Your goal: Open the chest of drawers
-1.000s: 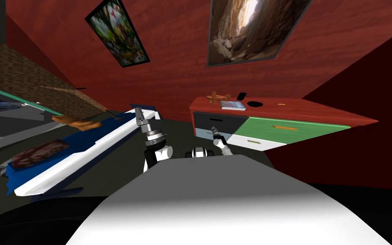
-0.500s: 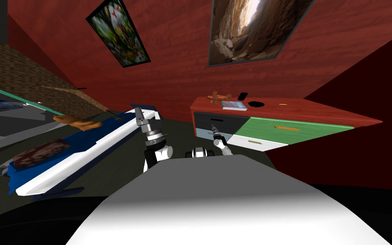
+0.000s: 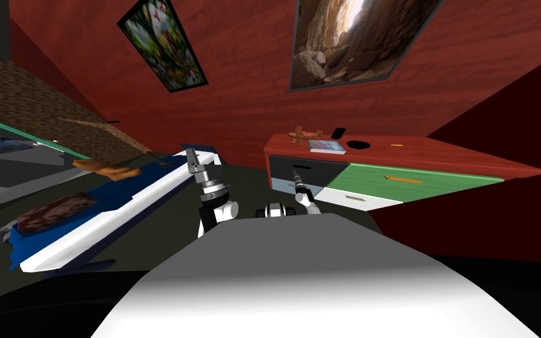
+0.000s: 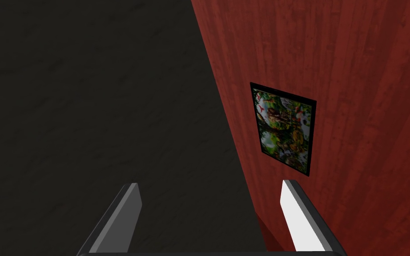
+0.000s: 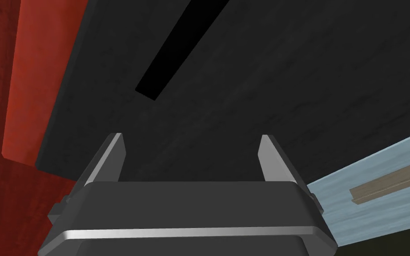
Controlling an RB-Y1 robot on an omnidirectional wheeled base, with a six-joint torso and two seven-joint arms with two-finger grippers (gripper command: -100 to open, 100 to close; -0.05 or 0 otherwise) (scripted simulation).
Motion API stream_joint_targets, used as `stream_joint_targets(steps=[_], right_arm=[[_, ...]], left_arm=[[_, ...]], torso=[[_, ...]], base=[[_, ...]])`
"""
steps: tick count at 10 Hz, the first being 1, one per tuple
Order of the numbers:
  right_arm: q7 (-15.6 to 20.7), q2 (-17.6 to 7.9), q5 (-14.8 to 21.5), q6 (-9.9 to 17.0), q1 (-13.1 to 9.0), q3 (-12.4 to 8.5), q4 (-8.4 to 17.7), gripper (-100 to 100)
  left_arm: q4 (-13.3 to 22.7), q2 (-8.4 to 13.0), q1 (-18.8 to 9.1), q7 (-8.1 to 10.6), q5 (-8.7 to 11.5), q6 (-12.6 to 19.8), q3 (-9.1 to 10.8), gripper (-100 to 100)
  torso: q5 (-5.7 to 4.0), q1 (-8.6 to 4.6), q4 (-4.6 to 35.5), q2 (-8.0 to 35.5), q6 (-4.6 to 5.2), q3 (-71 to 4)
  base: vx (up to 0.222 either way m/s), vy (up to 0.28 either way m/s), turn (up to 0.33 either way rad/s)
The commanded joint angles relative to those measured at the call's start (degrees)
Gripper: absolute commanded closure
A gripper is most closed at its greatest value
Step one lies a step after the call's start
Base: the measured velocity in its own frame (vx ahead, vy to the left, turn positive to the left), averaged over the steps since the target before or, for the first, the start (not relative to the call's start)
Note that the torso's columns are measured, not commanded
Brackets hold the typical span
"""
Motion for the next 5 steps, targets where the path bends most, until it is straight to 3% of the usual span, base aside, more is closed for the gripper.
stream_joint_targets(steps=[1, 5], right_arm=[[-2.8, -0.3, -0.8, -1.6, 0.8, 0.3, -0.8, -100], [-7.3, -0.7, -1.9, -4.2, 2.0, 0.8, -2.0, -100]], left_arm=[[0.0, 0.0, 0.0, 0.0, 0.0, 0.0, 0.0, 0], [0.0, 0.0, 0.0, 0.0, 0.0, 0.0, 0.0, 0]], torso=[[0.0, 0.01, 0.0, 0.0, 0.0, 0.0], [0.01, 0.06, 0.0, 0.0, 0.0, 0.0]], base=[[0.044, 0.025, 0.008], [0.05, 0.028, 0.012]])
